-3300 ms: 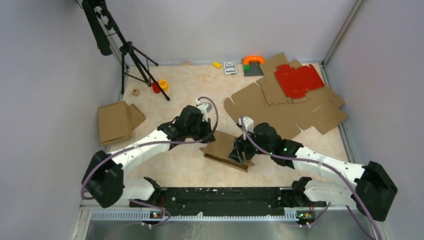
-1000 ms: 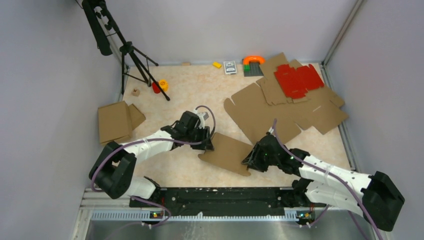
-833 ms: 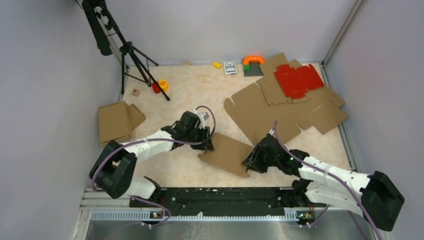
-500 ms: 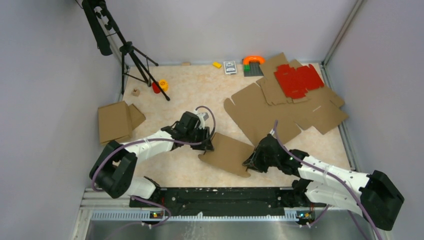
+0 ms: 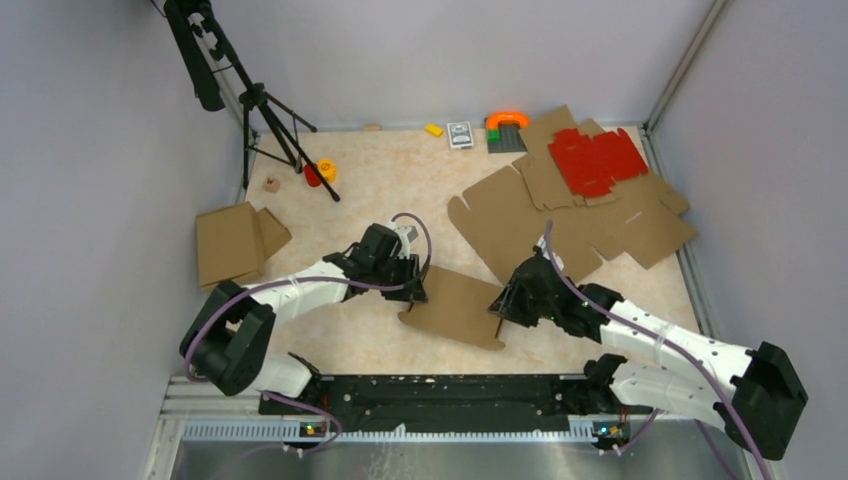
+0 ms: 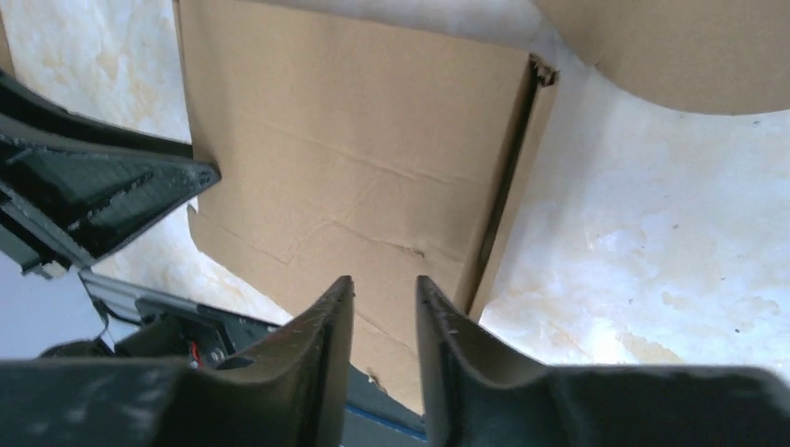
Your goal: Fold the paper box
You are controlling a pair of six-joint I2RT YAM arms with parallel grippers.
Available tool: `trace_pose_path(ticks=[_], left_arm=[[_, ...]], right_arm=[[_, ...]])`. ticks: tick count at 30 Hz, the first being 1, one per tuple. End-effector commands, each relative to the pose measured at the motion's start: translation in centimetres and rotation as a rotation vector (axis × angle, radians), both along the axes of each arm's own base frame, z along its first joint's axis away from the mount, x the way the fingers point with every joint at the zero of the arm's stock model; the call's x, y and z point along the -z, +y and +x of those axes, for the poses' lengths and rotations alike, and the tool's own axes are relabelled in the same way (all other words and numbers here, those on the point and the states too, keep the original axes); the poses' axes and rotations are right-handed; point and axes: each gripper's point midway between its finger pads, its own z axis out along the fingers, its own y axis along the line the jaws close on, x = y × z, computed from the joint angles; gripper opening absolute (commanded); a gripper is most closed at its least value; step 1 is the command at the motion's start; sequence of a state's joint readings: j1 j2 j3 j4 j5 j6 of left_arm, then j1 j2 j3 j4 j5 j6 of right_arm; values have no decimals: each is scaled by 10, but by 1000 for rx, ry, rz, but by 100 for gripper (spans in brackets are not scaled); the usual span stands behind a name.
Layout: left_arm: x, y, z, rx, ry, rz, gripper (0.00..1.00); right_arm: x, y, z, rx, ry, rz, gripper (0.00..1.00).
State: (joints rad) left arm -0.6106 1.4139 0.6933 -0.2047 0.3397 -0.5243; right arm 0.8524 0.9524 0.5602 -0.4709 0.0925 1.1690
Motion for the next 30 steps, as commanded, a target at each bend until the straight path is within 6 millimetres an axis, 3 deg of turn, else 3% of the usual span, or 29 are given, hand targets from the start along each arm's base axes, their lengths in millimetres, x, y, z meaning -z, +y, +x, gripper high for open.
trace_pose_path(ticks=[1,6,11,14,18,22,30], left_arm=[[7,7,0,-2,0,54,37],[8,8,0,-1,3,58,37],[8,8,-1,-2,6,62,37],[8,8,-1,-1,8,62,37],[2,8,0,-2,-2,56,36],[-15,8,3,-2,-35,45,38],[-50,16,15,-38,-142,55,49]], right_arm=[[-5,-16,8,12,-56,-96,21],[16,-10,-3,-36,-17,-63,0],[51,-14,-13,-50,61,-107,0],[59,-17,-16,-54,76,-131,0],[46,-11,-9,-62,38,-105,0],[21,-9,2,-77,-35,-110,4],[-21,-21,18,-86,-201,-144,38]])
